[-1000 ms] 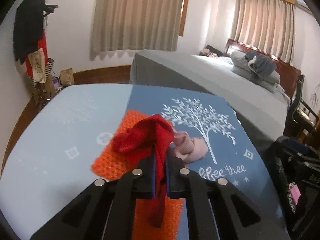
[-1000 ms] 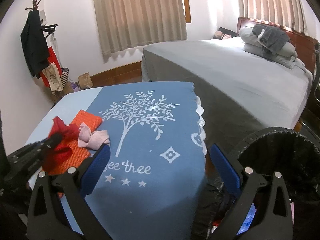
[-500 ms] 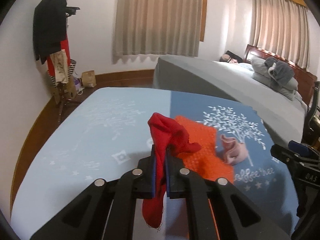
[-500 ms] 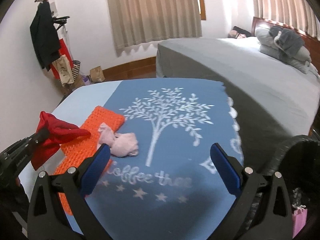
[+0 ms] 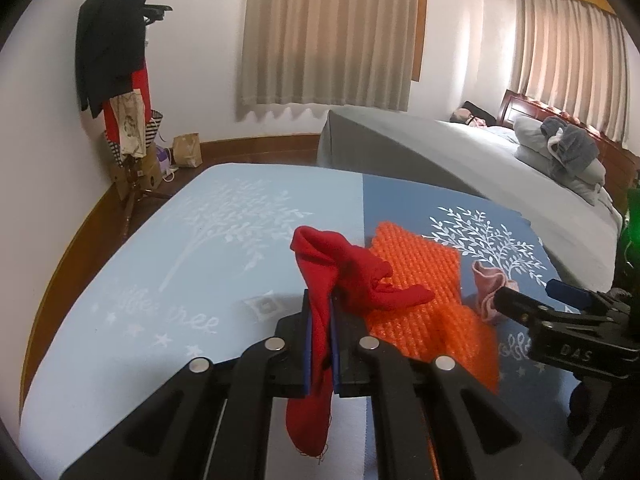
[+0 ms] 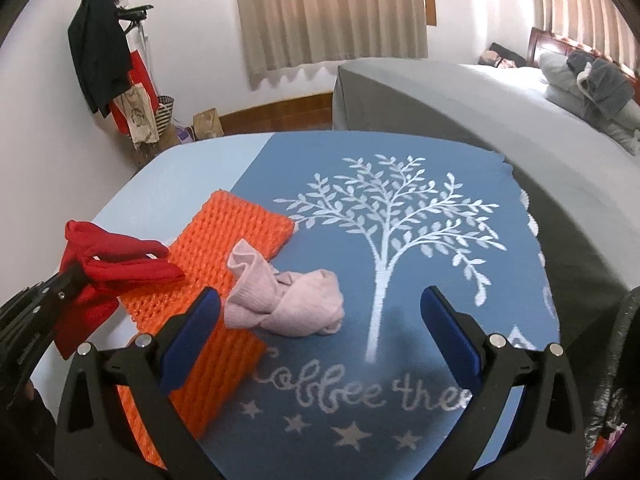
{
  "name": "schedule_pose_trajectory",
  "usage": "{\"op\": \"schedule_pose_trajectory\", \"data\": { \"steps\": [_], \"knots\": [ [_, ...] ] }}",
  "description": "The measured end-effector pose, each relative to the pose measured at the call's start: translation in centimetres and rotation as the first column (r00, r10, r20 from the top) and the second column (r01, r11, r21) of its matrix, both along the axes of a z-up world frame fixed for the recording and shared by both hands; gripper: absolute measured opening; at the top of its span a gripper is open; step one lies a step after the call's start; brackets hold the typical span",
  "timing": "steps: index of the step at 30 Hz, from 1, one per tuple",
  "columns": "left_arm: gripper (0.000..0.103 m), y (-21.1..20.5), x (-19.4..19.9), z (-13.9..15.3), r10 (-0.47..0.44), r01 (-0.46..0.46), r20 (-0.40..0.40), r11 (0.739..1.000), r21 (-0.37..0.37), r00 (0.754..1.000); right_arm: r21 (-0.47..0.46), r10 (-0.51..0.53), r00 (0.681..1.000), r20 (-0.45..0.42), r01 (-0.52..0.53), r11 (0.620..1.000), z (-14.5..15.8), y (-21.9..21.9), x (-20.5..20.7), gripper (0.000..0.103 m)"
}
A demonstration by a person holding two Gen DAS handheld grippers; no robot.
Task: Collect trash
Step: 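Grasp the pink sock with the right tool while the left tool holds the red cloth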
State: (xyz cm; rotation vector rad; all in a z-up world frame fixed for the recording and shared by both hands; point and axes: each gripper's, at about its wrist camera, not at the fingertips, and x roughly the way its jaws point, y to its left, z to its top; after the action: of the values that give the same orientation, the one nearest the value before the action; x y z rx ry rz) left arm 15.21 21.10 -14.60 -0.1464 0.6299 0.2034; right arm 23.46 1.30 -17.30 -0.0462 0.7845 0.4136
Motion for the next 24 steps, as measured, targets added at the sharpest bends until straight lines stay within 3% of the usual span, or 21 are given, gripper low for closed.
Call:
{"op": "schedule_pose_trajectory", "data": {
  "steps": [6,8,10,12,16,24],
  "knots": [
    [0.007,0.4,0.1,-0.1,0.006,-0.006,0.000,1.000,-0.009,1.000,-0.012,0.025,0.999,-0.035,-0.026,1.000,-0.6,0.9,0.6,0.093],
    [0.007,0.4,0.0,-0.1,0.006,-0.006,0.000,1.000,-0.008,1.000,-0.012,0.042,0.997,-0.058,-0.043,0.999,-0.9,1.2,0.7,0.078],
    [0.007,0.5,0.1,-0.1,0.005,-0.005,0.000,1.000,-0.009,1.000,-0.002,0.054,0.995,-0.079,-0.054,0.999,-1.1,1.3,0.9,0.073],
    [0.007,0.5,0.0,-0.1,0.003,-0.003,0.000,1.000,-0.008,1.000,0.011,0.076,0.993,-0.096,-0.075,0.997,-1.3,1.5,0.9,0.060],
    [0.007,0.4,-0.1,-0.2,-0.001,0.001,0.001,1.000,-0.009,1.000,0.023,0.080,0.993,-0.091,-0.078,0.997,-1.0,1.3,0.8,0.048],
    [0.007,-0.6,-0.3,0.7,-0.022,0.022,0.023,1.000,-0.007,1.000,0.047,0.065,0.997,-0.051,-0.063,0.997,0.5,-0.4,-0.2,0.046]
  ]
}}
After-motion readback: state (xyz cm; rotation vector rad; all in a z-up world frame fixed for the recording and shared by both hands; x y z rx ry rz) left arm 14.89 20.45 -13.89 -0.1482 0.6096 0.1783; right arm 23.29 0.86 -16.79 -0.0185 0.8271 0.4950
